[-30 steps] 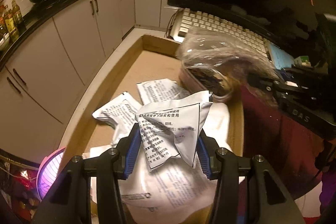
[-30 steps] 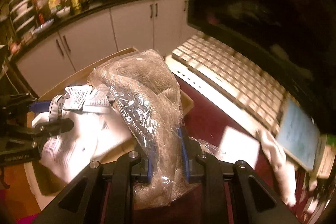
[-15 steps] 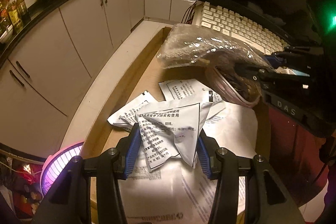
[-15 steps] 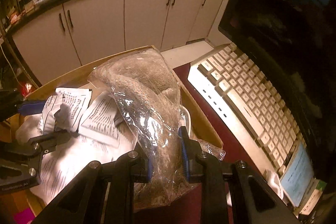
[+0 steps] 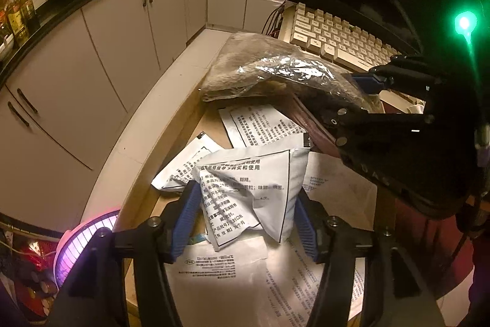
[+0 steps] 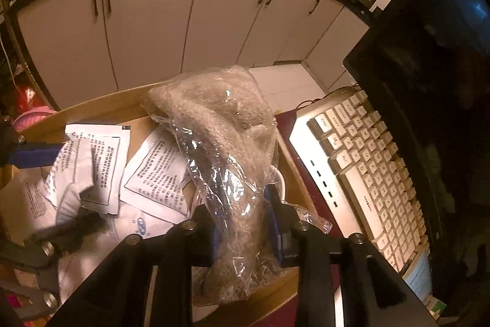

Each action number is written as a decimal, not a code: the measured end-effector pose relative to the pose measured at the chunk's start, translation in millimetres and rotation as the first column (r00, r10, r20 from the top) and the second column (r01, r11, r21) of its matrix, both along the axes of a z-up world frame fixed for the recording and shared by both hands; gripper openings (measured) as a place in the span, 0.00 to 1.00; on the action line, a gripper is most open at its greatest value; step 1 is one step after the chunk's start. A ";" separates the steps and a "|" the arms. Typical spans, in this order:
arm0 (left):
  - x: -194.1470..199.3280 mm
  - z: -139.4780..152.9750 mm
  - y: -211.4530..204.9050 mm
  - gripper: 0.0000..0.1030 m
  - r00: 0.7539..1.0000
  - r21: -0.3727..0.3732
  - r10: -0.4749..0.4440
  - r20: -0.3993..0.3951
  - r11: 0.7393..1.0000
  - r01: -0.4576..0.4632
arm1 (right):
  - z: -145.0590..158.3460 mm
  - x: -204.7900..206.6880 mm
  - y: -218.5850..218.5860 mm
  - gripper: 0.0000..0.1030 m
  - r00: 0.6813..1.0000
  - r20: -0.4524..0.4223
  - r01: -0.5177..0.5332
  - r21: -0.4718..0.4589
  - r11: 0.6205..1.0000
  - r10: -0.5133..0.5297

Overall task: Organize soft objects
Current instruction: 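Lower the sachet into the tray with the left gripper while the right drops the towel bag there, then move both grippers back over the desk toward the foam pad and white towel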

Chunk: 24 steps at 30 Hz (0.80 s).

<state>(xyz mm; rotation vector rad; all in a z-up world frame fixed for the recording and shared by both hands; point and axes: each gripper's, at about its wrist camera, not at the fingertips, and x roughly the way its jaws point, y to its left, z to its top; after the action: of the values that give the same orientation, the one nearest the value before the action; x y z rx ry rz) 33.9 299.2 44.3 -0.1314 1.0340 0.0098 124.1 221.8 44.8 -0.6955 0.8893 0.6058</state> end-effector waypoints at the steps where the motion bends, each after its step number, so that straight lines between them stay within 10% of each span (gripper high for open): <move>1: 0.1 0.3 -0.7 0.62 1.000 0.002 0.000 0.001 1.000 0.000 | 0.7 0.0 -1.4 0.34 1.000 -0.003 -0.001 0.010 1.000 0.001; 9: -4.2 7.7 -10.9 0.77 1.000 0.017 -0.004 0.012 1.000 0.003 | 14.1 -5.7 -16.8 0.65 0.999 -0.043 0.013 0.130 0.991 -0.008; 24: -33.8 38.7 -48.1 0.87 0.993 0.016 0.008 0.119 1.000 -0.010 | 44.0 -56.4 -122.0 0.88 0.980 -0.108 0.198 0.447 0.872 -0.167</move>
<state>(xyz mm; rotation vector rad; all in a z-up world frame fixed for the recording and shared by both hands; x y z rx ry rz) 0.1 251.1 82.9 -0.1204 0.9141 0.0188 67.7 99.8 88.8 -0.1621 0.8220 0.6402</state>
